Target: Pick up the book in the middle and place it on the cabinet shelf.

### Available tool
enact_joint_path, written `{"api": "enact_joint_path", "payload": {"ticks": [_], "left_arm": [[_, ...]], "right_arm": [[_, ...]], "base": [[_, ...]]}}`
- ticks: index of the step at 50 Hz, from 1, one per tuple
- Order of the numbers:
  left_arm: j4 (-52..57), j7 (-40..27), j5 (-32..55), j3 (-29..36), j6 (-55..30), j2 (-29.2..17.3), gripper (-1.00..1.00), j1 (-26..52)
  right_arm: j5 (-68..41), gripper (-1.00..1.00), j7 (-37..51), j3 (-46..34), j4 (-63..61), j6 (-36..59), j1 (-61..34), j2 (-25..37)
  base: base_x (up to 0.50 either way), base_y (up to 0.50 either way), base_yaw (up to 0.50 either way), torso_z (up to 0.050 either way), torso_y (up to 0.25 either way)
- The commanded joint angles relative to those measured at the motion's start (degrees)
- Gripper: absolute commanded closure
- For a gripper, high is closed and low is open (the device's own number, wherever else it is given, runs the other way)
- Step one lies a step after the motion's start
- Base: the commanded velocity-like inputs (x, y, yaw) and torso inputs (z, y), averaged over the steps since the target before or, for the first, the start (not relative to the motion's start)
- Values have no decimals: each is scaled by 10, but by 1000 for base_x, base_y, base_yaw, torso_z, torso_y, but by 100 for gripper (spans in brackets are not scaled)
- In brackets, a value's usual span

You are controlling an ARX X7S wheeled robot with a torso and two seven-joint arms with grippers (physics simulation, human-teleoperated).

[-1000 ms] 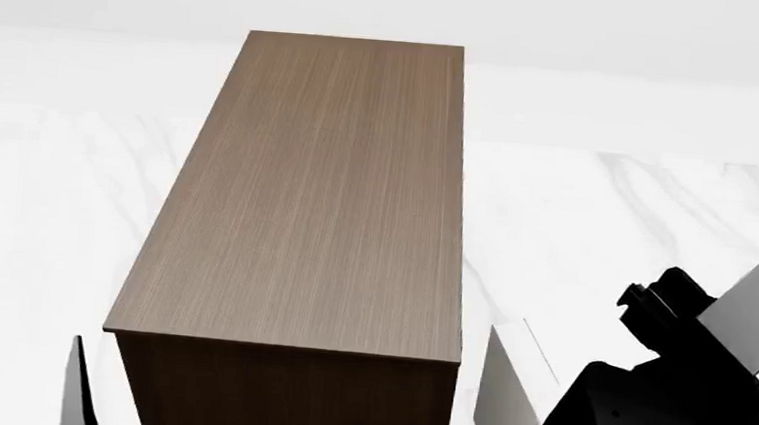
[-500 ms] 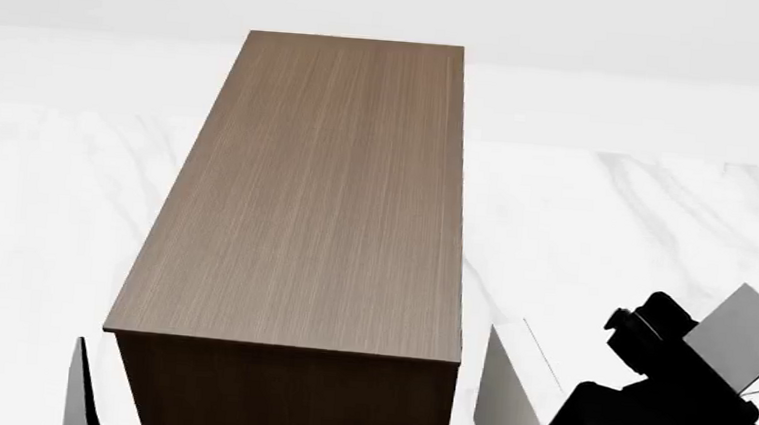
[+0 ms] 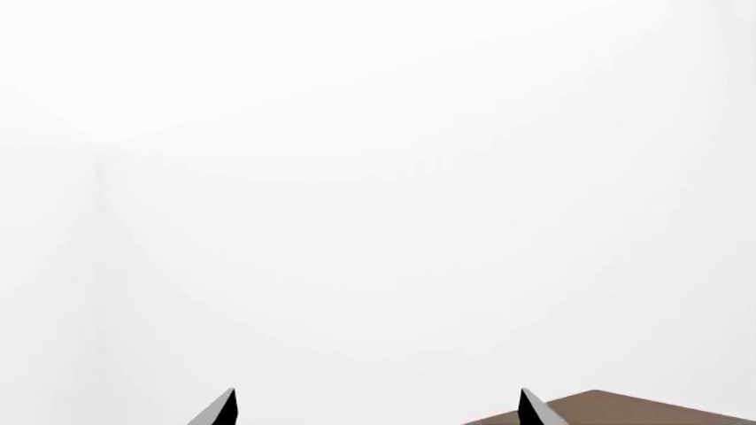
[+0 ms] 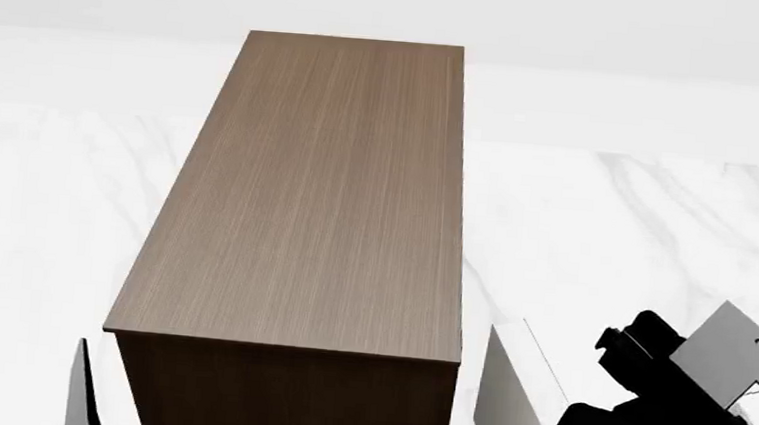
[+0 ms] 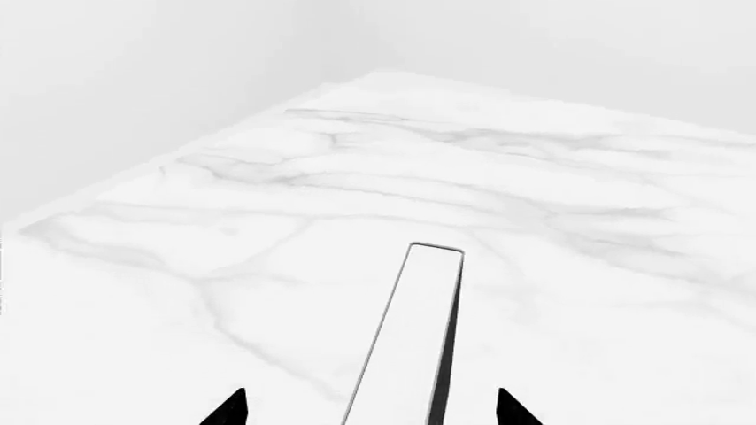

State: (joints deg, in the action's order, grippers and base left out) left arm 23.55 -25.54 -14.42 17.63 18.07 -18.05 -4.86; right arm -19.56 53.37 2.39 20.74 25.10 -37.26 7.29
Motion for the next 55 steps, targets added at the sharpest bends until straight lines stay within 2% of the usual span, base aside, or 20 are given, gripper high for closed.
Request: {"api": "enact_joint_path", "payload": {"ticks": [1, 32, 55], "left_arm": [[0, 7, -4, -13, 0, 8, -100, -1], [-3, 1, -3, -6, -2, 3, -100, 2], [-3, -3, -1, -2, -5, -1, -100, 3]], "right_arm": [[4, -100, -19, 4, 11, -21, 8, -9], [-8, -100, -33, -9, 34, -52, 23, -8], [-10, -100, -74, -20, 97, -124, 10, -6]], "base": [[0, 0, 0, 0, 0], [0, 0, 0, 0, 0], [0, 0, 0, 0, 0]]}}
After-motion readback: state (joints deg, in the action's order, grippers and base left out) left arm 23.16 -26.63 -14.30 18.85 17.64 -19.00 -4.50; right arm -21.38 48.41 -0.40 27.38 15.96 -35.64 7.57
